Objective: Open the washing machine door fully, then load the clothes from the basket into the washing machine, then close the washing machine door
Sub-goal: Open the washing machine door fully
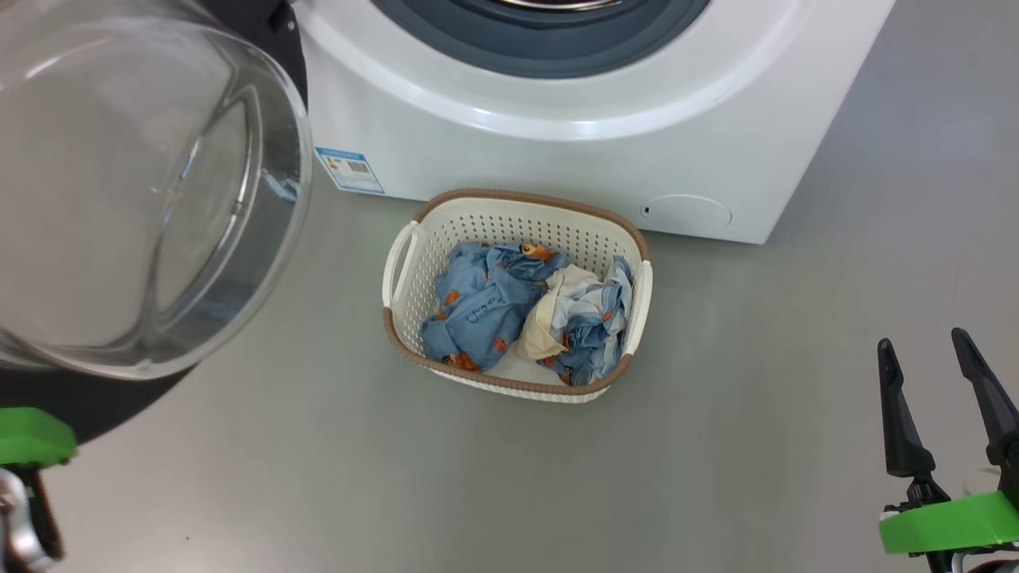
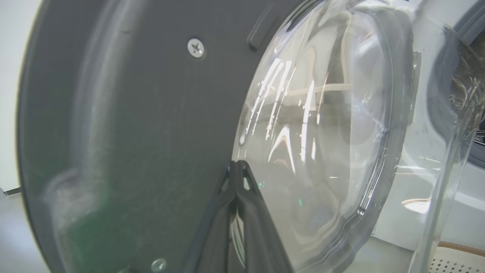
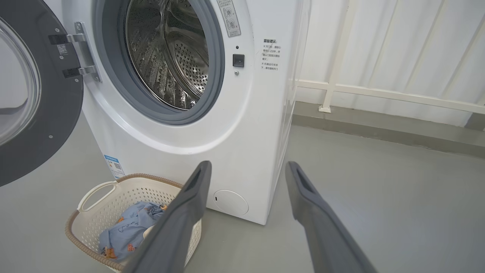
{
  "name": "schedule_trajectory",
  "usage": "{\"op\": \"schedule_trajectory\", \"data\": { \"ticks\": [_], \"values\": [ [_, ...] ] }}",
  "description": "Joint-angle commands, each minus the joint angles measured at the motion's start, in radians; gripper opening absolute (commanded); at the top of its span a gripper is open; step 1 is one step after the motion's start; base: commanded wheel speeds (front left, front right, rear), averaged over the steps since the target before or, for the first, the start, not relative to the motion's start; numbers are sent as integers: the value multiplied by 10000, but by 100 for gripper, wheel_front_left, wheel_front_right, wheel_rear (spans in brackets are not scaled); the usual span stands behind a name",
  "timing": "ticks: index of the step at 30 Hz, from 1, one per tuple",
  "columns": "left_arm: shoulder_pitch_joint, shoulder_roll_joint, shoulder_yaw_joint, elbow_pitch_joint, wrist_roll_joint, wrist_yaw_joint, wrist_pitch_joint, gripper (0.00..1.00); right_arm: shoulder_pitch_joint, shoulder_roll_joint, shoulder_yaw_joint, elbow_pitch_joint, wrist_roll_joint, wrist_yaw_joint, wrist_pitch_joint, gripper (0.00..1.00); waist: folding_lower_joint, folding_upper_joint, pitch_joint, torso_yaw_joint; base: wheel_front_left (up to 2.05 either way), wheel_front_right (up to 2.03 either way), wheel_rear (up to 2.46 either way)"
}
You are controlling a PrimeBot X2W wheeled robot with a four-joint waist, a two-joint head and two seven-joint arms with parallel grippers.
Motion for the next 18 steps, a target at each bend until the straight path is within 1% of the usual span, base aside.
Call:
{"op": "schedule_trajectory", "data": {
  "ticks": [1,3,6,10,18],
  "values": [
    [-498,547,610,47,75,-174,-47,0,-218,-125,209,-284,-76,87,-118,100,0,0,174,-16,0,0,0],
    [-827,633,983,510,127,-559,-48,0,-276,-152,211,-310,-92,87,-118,100,0,0,305,-43,0,0,0],
    [-1363,596,1569,1182,468,-965,-48,0,-389,-212,192,-315,-93,87,-118,100,0,0,456,-57,0,0,0],
    [-1650,545,2017,1545,876,-1228,-48,0,-458,-216,196,-298,-99,87,-118,100,0,0,504,-94,0,0,0],
    [-1764,248,2685,1739,1542,-1664,-49,0,-434,-147,186,-255,-103,87,-118,100,0,0,392,-100,0,0,0]
  ]
}}
